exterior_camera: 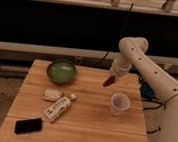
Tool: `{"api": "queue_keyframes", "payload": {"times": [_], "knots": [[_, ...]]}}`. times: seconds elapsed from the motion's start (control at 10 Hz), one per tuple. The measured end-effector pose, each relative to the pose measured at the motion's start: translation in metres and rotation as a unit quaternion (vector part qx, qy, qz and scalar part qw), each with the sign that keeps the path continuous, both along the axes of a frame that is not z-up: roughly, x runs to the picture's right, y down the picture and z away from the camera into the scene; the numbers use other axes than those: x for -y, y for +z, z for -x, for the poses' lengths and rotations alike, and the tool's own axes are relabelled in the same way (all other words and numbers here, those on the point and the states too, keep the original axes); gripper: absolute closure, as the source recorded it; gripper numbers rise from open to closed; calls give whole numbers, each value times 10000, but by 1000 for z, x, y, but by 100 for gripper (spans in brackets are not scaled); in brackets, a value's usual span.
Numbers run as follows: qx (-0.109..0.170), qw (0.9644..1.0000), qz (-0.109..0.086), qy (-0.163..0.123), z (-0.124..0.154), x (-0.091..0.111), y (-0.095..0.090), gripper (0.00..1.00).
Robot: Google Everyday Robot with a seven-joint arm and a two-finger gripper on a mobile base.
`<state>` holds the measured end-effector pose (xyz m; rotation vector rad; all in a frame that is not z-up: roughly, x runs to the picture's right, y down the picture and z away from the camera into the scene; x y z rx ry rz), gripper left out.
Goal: Place the pepper in the ceramic cup
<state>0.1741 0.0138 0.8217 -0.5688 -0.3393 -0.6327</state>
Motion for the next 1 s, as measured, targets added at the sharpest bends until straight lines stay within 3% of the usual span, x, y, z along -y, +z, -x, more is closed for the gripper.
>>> {"api": "queue_keyframes", "payload": {"times": [0.8,0.9,1.0], "knots": [[-94,9999,73,78,-51,-29,-39,100],[-144,9998,108,76,-58,-34,-46,99],[-174,9997,147,51,-61,-38,-50,90]]}}
